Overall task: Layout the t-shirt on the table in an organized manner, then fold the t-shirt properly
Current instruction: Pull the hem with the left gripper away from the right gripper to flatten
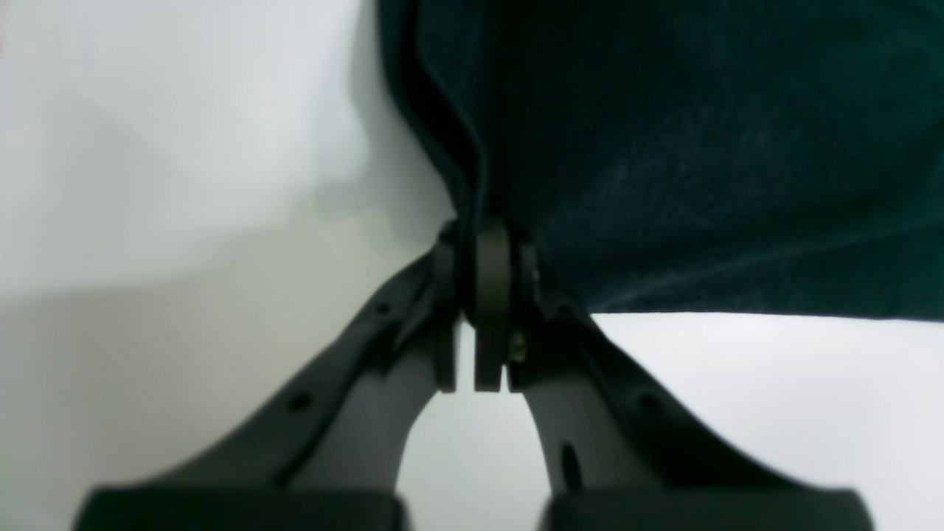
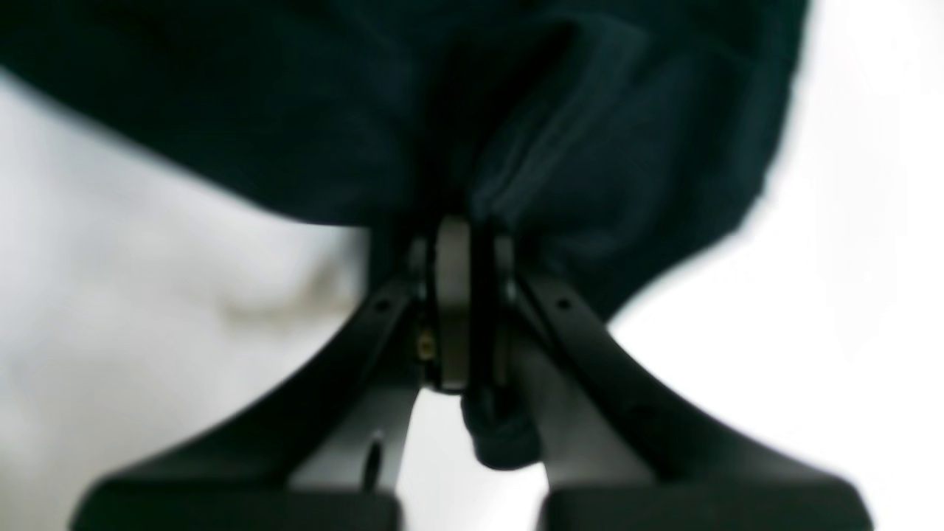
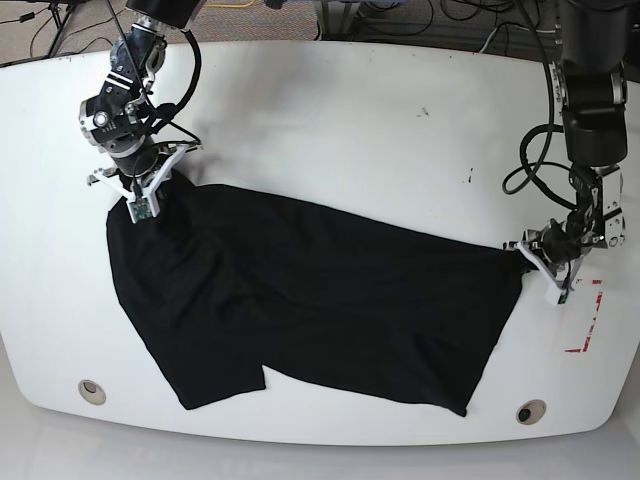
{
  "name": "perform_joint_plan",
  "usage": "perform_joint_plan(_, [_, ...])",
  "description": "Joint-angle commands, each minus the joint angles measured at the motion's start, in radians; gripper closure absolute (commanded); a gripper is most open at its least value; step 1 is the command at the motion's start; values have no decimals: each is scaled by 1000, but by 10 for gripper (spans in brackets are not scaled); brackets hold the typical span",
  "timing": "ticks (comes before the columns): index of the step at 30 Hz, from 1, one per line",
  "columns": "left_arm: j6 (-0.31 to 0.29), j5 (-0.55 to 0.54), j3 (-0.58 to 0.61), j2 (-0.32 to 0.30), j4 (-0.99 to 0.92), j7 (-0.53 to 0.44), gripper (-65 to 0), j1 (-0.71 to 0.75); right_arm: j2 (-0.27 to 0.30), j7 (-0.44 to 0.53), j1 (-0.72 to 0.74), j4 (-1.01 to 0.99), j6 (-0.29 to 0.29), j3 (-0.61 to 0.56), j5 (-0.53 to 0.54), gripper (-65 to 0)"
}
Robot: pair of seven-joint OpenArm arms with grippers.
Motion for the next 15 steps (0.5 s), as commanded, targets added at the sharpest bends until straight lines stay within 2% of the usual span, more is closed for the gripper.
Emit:
perform_joint_plan(1, [-2,-3,-76,-41,93,25,-8,56,10,22,6,19,-5,16,7,0])
perform_joint_plan(7, [-6,1,-226,-66,263,114,-8,207,12,19,-15,19,-5,33,1,0])
perform_joint_plan(15, [-8,0,-335,-72,484,175,-10,395,12,19,-52,19,-5,33,4,0])
